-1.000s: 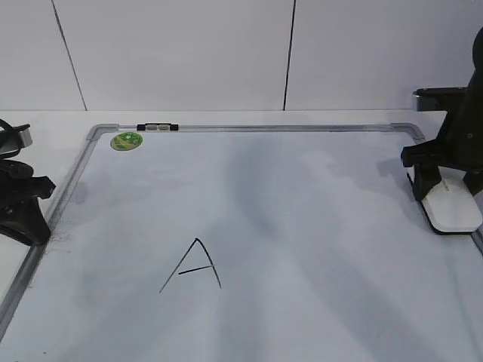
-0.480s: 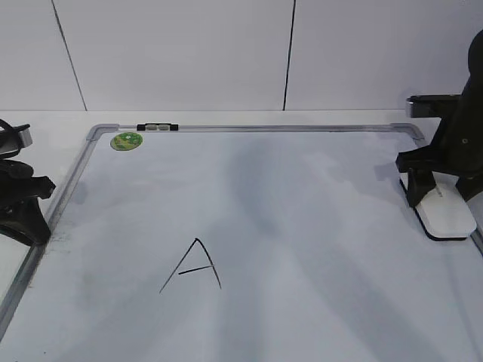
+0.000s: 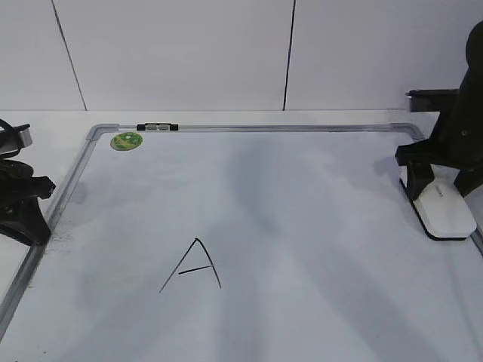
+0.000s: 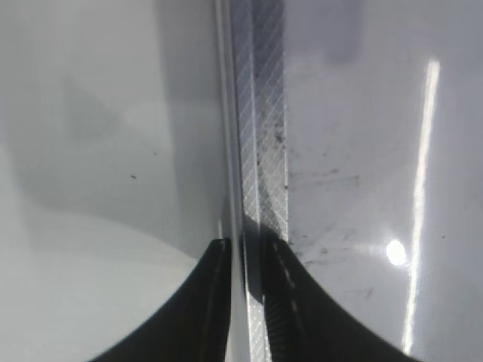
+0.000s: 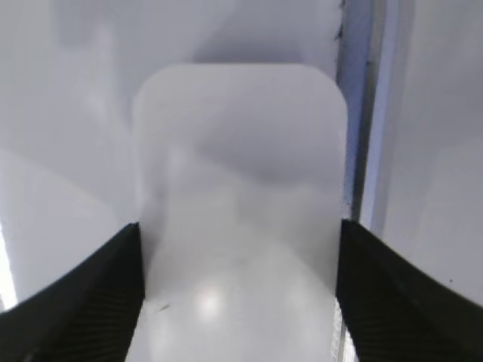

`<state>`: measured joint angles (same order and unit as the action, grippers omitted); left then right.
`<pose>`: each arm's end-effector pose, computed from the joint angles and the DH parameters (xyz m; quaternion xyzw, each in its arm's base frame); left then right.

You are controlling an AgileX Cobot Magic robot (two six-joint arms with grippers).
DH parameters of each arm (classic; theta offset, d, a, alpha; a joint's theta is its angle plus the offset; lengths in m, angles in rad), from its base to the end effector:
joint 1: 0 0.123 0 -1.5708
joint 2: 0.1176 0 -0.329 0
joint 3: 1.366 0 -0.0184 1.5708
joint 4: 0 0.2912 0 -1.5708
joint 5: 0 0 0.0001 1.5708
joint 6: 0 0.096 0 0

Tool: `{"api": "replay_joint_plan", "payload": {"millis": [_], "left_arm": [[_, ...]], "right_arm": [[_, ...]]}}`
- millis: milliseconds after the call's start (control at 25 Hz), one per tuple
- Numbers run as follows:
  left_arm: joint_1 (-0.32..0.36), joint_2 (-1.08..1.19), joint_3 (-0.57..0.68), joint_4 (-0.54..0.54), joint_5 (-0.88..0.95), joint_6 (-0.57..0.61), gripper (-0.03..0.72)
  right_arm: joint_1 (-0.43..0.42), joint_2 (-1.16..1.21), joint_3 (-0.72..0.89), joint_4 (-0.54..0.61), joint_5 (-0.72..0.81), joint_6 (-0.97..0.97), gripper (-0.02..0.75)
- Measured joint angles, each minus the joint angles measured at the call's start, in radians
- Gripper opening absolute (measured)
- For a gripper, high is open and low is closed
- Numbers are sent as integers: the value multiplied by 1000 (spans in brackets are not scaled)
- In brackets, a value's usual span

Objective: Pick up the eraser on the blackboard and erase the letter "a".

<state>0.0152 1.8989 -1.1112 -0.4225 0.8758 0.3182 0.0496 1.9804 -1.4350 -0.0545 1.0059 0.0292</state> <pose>0.3803 -0.0245 0.1552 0.0144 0.9869 -0.1589 0.0240 0.4447 0.0176 0.1997 -0.0235 0.9980 -0.0216 0.0542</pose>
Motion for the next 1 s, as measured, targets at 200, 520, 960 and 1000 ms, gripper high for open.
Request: {"api": "replay_joint_plan", "payload": {"millis": [200, 520, 960, 1000], "left_arm": [[0, 0, 0, 0, 0, 0, 110], [0, 0, 0, 0, -2, 0, 116], [0, 1, -2, 12, -5, 0, 215], [0, 2, -9, 17, -5, 0, 250]], "right_arm": [[0, 0, -110, 0, 80, 0, 602], [0, 0, -238, 0, 205, 0, 596], [0, 0, -252, 34, 215, 0, 593], [0, 0, -252, 34, 217, 0, 593]]}}
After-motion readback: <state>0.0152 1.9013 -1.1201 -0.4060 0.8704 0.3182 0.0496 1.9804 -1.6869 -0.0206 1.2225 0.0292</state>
